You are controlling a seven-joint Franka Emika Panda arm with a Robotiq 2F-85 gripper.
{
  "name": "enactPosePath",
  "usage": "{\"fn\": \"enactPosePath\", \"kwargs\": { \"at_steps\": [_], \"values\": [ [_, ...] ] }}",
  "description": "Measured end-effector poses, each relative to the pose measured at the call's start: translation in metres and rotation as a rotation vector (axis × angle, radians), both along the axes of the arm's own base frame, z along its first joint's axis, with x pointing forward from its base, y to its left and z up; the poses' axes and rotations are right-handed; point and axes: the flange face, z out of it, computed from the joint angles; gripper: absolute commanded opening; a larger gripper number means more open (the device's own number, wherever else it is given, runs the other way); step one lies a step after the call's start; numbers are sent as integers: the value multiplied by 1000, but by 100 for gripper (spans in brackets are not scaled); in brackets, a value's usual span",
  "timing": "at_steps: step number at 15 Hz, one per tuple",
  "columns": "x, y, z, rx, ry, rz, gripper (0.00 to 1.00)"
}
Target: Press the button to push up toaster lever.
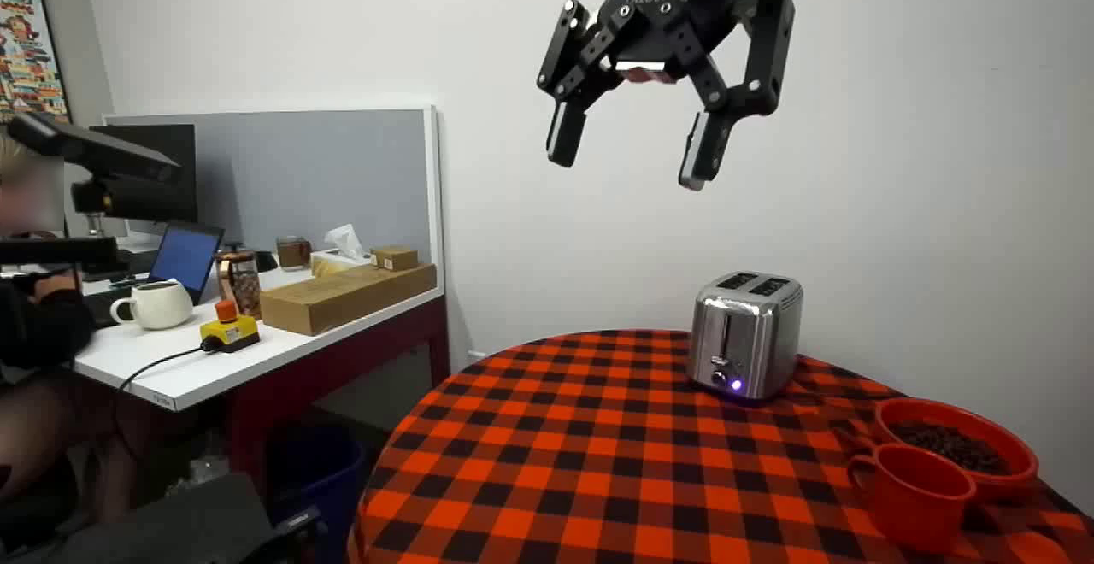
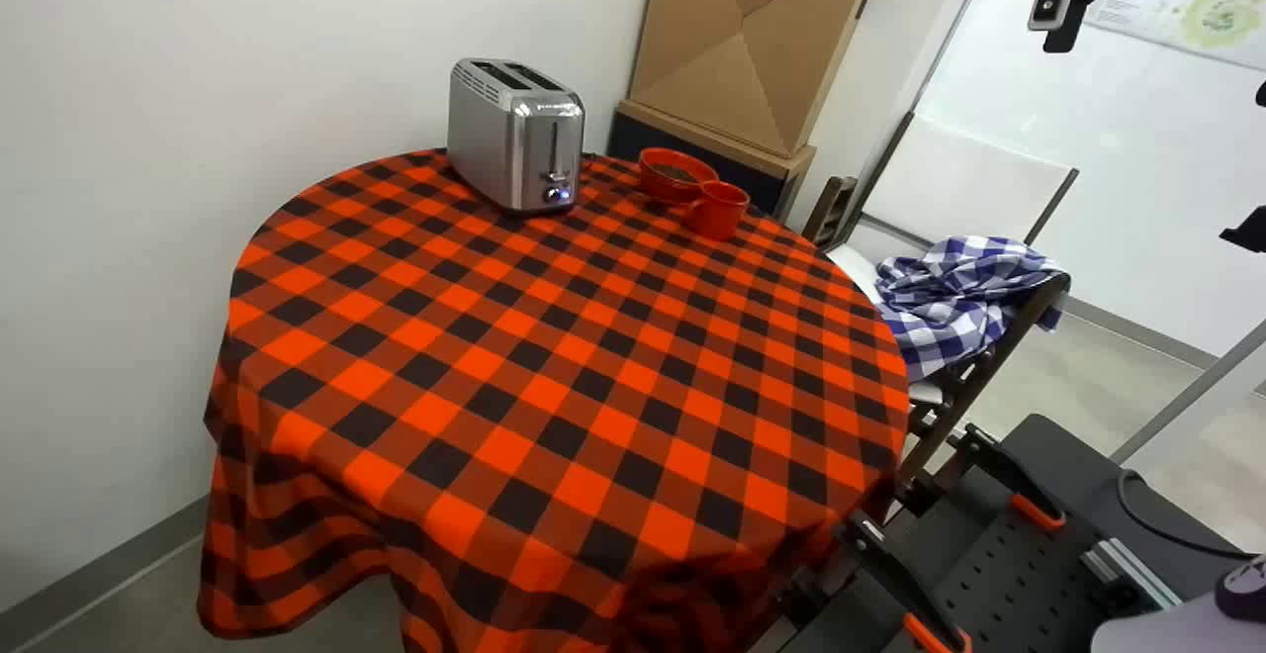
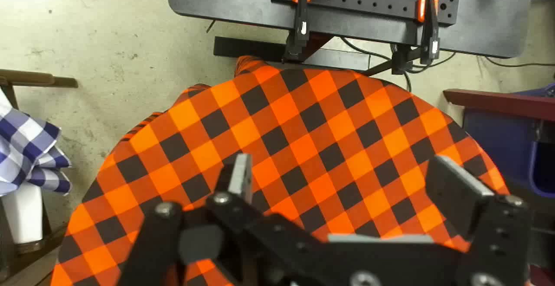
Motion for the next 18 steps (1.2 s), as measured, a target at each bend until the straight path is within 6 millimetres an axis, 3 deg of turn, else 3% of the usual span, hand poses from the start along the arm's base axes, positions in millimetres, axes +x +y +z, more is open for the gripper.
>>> {"fn": "enactPosePath", "kwargs": {
  "at_steps": [8, 12, 18],
  "values": [
    [7, -3, -9, -43, -56, 14, 100],
    [23, -5, -47, -110, -179, 56, 100],
    [45, -7, -120, -120, -260, 176, 100]
  ]
}}
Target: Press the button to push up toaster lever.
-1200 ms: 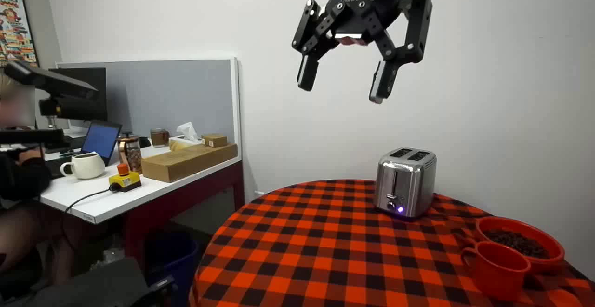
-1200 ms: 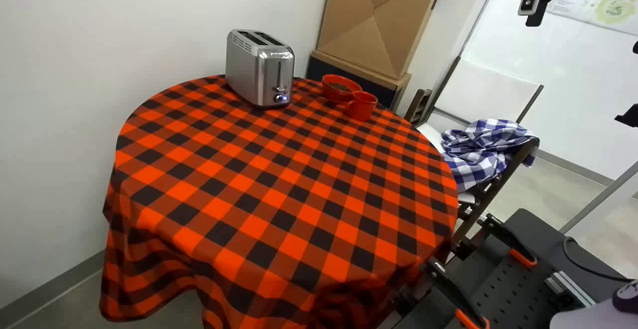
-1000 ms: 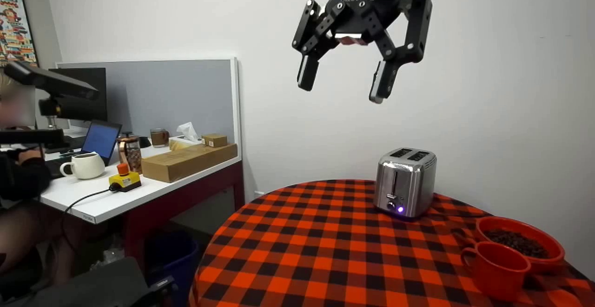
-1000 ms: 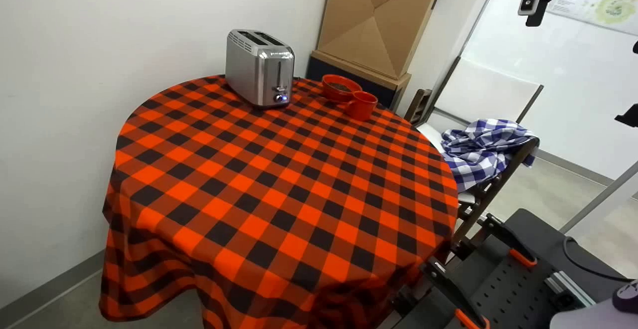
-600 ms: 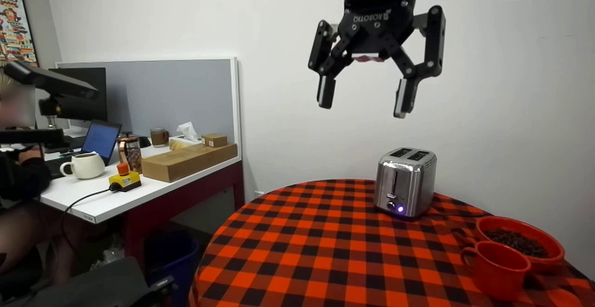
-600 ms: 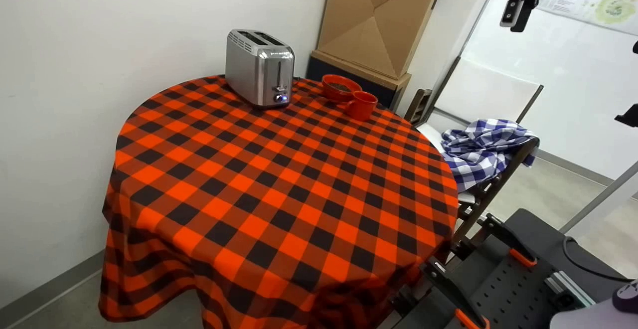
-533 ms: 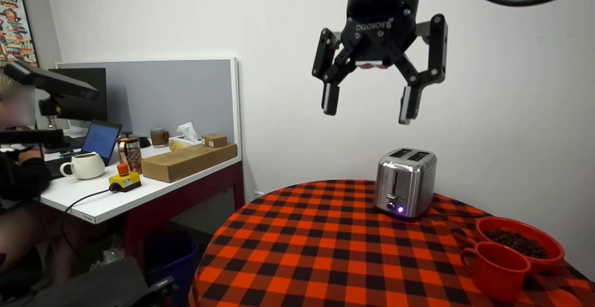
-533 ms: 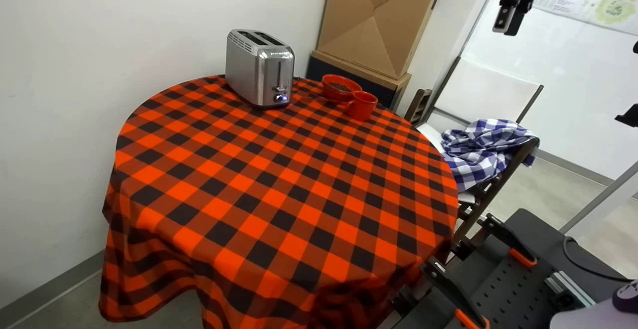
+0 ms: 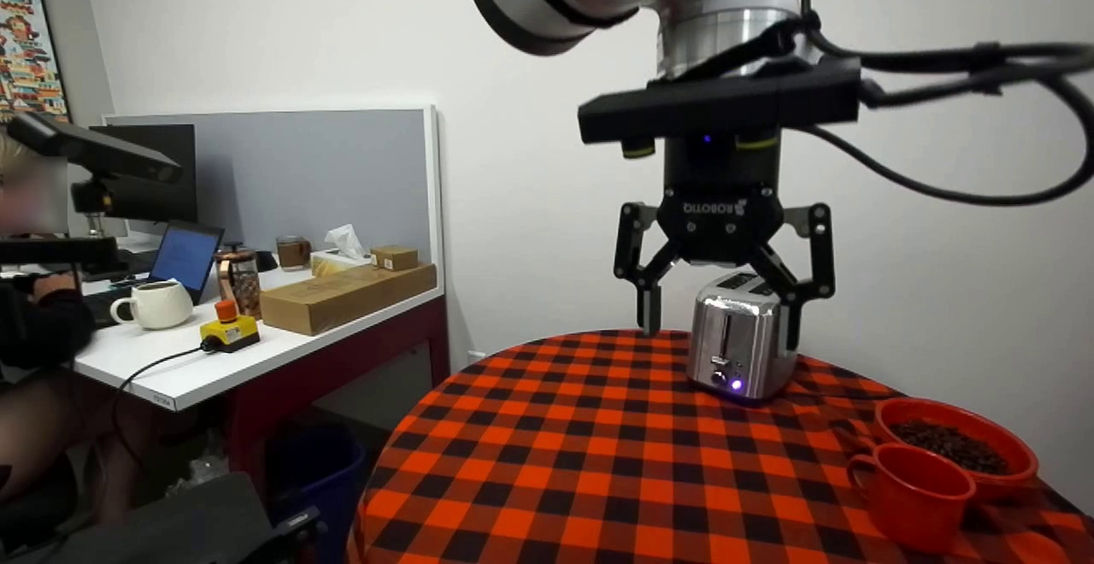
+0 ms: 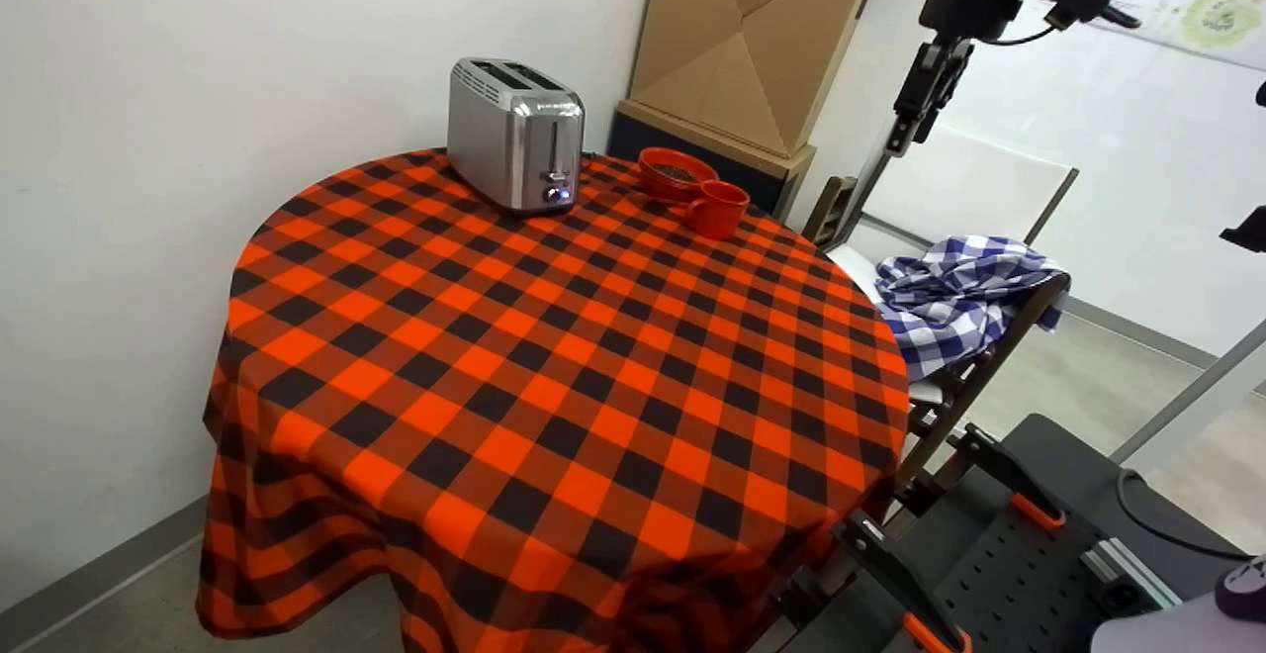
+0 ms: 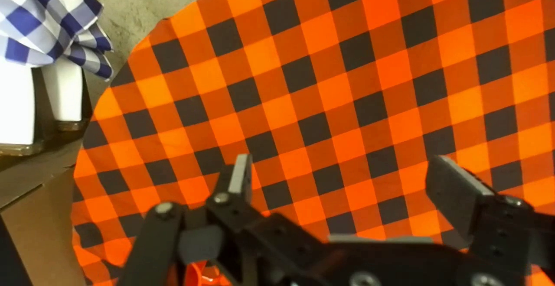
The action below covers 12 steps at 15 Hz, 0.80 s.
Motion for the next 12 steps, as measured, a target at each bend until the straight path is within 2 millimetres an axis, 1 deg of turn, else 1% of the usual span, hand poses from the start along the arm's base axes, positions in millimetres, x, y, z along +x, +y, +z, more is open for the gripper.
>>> {"fn": "enactPosePath", "kwargs": {
  "at_steps": [3, 6, 9, 12],
  "values": [
    [19, -4, -38, -15, -47, 66, 100],
    [40, -7, -71, -11, -136, 80, 100],
    [65, -5, -96, 10, -237, 54, 100],
    [95, 4, -114, 45, -317, 24, 100]
  ]
}}
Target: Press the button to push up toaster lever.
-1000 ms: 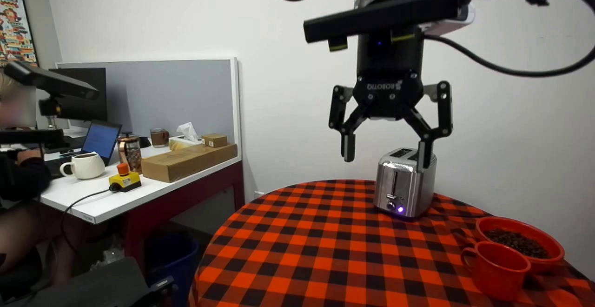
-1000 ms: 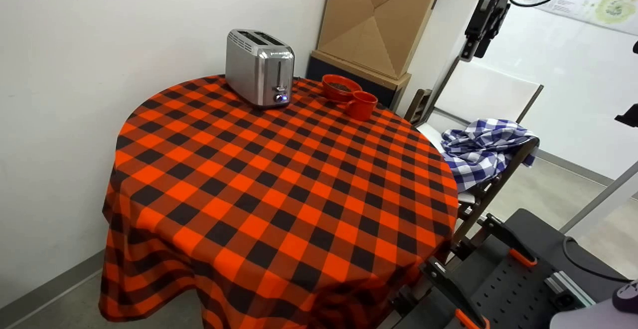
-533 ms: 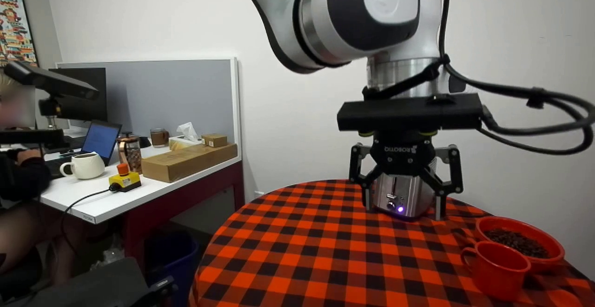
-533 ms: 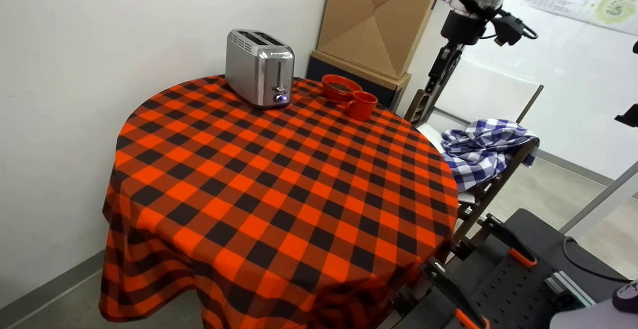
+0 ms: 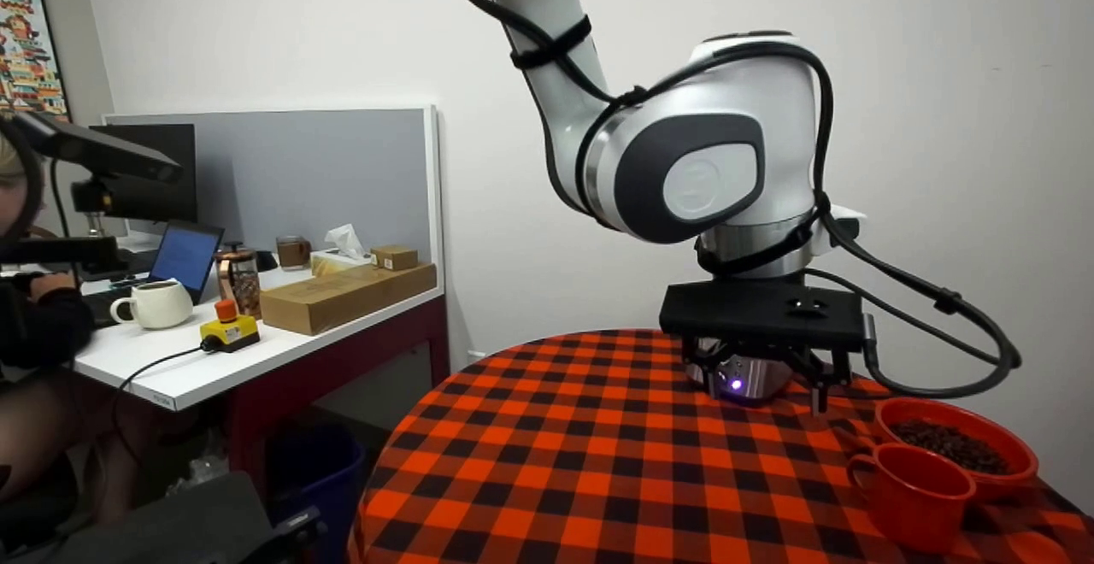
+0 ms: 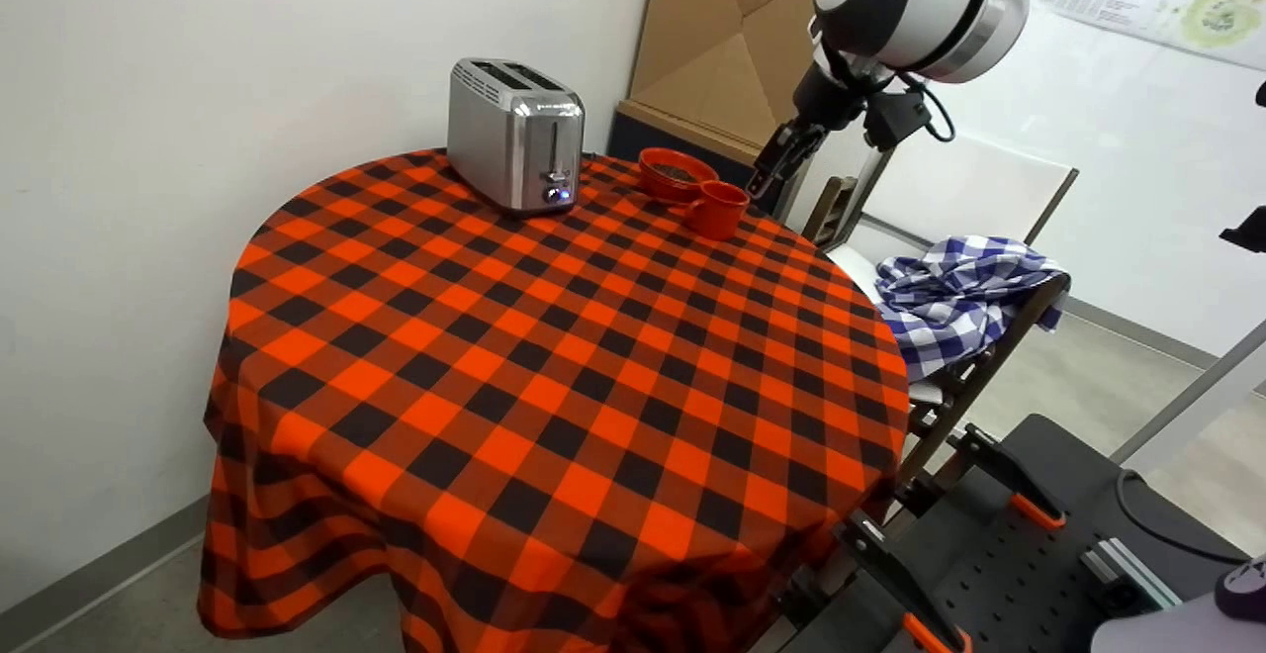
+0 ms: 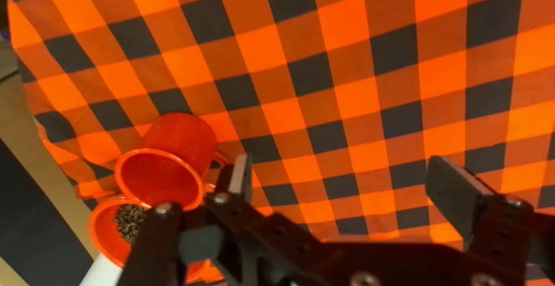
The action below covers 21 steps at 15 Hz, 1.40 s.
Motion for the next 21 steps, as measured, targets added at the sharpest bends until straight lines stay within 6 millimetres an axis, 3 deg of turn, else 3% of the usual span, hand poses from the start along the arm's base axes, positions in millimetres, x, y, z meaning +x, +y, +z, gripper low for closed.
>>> {"fn": "enactPosePath", "kwargs": {
  "at_steps": [5, 12, 17, 21],
  "values": [
    [49, 10, -28, 22, -87, 12, 100],
    [95, 16, -71, 26, -147, 0, 100],
    [103, 18, -73, 42, -160, -15, 100],
    [98, 19, -79, 38, -143, -10, 100]
  ]
}}
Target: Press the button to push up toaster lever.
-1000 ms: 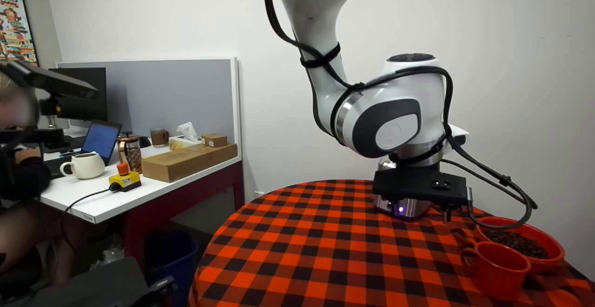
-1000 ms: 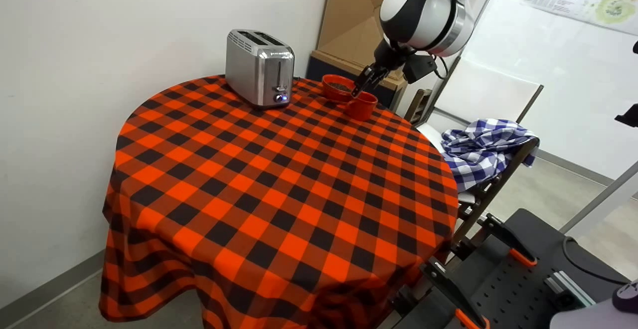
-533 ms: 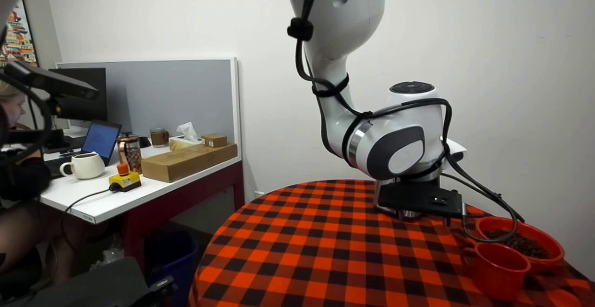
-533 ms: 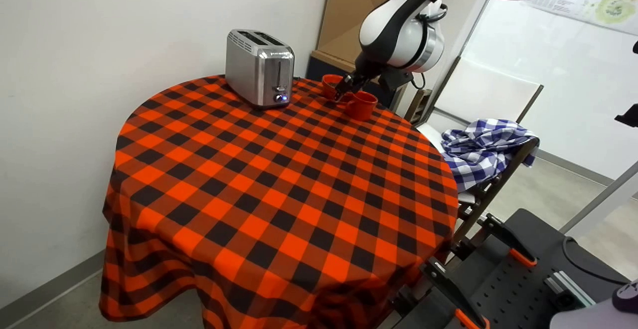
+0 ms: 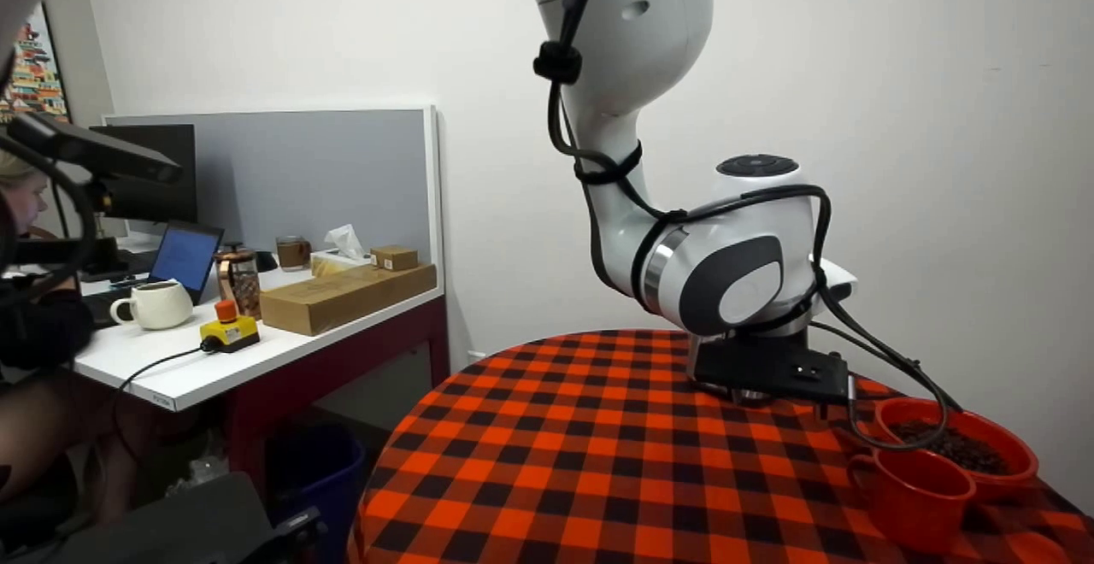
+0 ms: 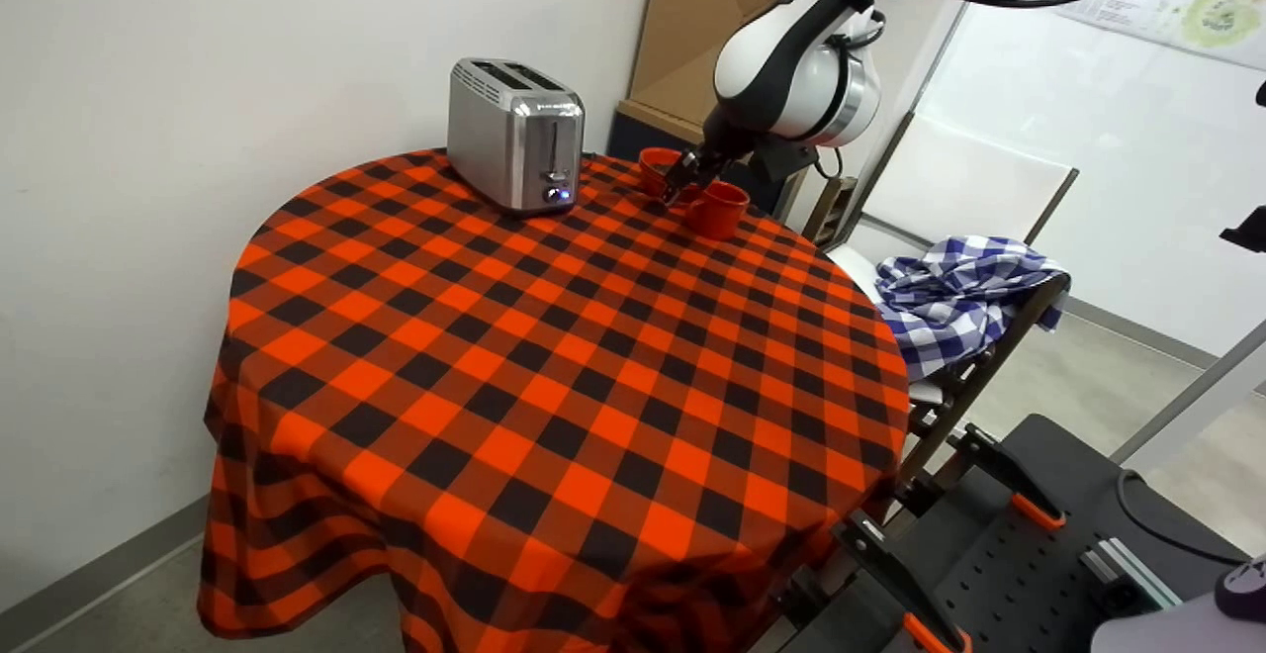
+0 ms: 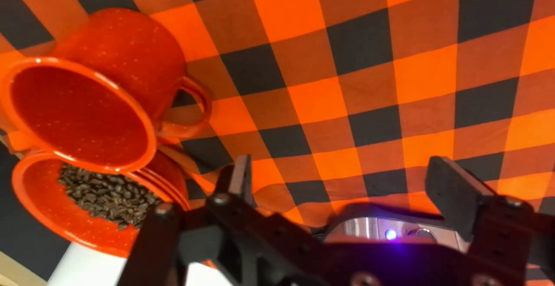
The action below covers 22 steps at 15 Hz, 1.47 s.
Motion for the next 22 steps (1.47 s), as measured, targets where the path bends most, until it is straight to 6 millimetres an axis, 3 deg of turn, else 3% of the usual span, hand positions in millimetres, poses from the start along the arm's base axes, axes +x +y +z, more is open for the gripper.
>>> {"fn": "enactPosePath", "kwargs": {
  "at_steps": [5, 11, 16, 22],
  "values": [
    [-22, 10, -29, 78, 34, -3, 100],
    [-19, 11, -36, 82, -53, 38, 100],
    [-2, 14, -42, 50, -79, 110, 100],
    [32, 12, -42, 29, -142, 129, 100]
  ]
}}
